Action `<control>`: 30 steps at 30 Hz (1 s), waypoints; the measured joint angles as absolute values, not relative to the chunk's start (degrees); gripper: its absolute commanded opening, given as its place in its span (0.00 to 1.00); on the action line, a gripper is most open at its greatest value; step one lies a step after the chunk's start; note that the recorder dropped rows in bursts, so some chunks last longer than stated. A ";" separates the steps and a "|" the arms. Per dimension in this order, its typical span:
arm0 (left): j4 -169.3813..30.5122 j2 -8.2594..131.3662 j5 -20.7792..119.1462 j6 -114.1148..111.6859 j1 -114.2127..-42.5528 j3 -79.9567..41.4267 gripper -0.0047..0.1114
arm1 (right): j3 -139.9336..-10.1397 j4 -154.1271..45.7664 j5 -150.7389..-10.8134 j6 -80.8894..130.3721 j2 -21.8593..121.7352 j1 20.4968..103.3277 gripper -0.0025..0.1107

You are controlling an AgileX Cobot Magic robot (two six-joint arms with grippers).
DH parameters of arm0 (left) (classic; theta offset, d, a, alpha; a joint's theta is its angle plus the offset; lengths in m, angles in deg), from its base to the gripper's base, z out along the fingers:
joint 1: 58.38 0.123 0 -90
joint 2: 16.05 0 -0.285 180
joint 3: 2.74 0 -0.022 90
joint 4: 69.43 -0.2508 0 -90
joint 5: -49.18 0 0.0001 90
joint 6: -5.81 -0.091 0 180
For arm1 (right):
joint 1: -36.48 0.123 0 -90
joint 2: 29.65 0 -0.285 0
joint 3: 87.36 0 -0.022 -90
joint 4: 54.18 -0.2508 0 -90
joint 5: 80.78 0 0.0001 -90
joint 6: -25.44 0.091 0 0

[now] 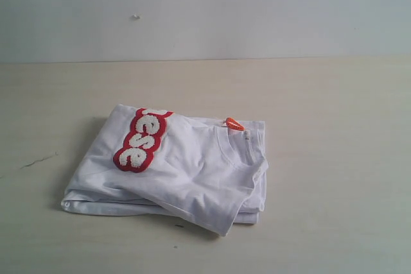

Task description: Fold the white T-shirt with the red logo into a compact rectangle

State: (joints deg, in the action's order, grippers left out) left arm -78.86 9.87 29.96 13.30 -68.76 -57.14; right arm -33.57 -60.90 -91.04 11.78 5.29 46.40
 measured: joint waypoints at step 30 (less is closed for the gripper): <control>-78.98 -6.24 37.05 16.50 -57.46 -75.46 0.04 | -33.57 -60.90 -91.46 12.00 5.29 46.40 0.02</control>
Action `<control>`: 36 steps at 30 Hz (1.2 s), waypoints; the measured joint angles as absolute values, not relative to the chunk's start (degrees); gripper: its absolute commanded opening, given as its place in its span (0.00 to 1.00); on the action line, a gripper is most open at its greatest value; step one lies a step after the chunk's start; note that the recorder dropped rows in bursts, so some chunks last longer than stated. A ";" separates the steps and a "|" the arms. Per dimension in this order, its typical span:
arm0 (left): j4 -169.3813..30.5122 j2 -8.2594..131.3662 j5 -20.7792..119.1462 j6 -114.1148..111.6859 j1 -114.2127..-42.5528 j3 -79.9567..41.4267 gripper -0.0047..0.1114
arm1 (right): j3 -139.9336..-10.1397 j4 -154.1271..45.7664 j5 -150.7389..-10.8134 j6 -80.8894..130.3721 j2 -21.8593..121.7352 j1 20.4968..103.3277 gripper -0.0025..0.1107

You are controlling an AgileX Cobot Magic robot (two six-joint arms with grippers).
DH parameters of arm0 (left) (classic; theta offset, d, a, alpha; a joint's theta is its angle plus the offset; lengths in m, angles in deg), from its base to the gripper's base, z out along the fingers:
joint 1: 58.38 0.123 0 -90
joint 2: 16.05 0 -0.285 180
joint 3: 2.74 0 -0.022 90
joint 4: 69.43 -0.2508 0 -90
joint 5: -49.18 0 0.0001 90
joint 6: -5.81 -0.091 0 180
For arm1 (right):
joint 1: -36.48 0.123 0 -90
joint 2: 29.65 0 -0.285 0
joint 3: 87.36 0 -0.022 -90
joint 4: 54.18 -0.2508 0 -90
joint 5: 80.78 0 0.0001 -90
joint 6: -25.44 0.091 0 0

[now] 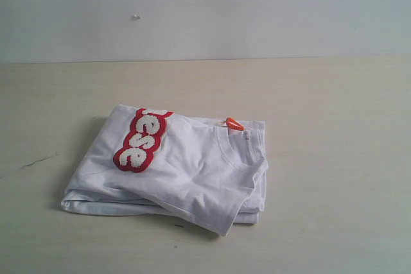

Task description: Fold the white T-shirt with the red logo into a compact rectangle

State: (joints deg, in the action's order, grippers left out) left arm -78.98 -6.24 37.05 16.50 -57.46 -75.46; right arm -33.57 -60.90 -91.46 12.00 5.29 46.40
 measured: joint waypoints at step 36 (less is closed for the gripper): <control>-69.43 -7.89 28.08 11.19 -55.70 -79.75 0.04 | -33.57 -60.90 -91.69 12.12 5.29 46.40 0.02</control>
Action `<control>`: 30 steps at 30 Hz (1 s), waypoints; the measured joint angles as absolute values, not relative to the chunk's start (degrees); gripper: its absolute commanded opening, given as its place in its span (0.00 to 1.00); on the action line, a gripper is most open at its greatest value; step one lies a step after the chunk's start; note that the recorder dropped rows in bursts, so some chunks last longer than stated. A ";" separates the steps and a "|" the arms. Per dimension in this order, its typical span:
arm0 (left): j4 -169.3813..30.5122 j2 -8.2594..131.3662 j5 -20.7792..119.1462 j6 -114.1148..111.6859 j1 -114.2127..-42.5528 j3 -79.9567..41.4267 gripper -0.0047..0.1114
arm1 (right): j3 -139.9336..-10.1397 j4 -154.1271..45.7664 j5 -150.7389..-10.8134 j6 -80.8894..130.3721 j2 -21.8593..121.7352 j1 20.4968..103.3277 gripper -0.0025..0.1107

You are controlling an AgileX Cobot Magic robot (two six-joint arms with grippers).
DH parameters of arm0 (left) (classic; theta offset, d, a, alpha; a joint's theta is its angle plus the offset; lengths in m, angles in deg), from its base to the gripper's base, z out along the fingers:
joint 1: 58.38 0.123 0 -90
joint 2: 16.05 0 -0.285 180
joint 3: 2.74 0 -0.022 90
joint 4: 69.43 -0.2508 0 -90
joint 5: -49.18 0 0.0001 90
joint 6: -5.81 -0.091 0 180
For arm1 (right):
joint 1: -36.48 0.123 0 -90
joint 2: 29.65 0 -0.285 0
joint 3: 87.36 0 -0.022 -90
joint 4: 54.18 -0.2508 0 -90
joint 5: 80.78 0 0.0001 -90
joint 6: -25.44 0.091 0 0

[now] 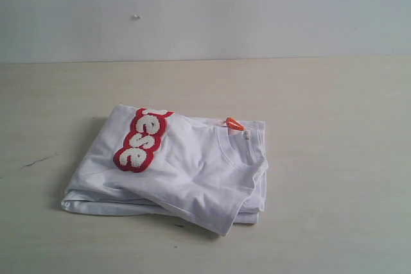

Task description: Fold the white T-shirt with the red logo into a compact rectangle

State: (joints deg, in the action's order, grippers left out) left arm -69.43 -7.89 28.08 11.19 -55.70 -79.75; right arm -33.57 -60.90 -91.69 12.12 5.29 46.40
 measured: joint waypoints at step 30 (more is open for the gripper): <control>-68.81 -7.89 28.08 9.43 -55.70 -79.75 0.04 | -33.57 -60.90 -91.69 12.12 5.29 46.40 0.02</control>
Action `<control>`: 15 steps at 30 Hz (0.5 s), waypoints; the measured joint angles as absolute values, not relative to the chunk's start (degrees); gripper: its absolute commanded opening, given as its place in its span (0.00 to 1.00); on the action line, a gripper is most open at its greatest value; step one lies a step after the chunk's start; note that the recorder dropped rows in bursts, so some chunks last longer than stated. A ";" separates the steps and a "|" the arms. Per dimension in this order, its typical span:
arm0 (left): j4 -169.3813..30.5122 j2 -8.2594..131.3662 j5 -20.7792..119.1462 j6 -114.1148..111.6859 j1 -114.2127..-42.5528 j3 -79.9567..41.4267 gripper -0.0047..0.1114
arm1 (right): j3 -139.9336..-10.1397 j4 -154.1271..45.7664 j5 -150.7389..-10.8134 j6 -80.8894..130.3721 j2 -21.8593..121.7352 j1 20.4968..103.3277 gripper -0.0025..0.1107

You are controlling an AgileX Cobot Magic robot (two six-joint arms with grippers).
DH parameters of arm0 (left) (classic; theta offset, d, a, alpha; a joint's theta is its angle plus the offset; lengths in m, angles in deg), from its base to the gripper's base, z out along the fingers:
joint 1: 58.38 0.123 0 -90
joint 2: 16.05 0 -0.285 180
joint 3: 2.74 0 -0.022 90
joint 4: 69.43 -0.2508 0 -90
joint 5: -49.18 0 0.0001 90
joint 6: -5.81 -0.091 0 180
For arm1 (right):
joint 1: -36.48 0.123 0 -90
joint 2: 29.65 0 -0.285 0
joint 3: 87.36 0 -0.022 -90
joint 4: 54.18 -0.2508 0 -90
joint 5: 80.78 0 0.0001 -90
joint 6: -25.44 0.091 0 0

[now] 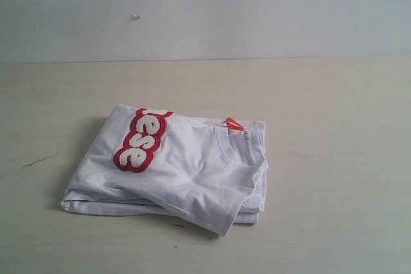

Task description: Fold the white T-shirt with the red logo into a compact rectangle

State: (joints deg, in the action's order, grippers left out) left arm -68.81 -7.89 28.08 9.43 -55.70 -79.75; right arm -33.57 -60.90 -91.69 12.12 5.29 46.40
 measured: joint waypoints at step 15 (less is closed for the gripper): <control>-68.81 -7.89 28.19 9.43 -55.70 -79.75 0.04 | -33.57 -62.32 -108.66 16.20 -7.08 36.25 0.02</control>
State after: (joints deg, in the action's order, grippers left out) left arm -68.81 -7.89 28.19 9.43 -55.70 -79.75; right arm -33.57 -62.32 -108.66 16.20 -7.08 36.25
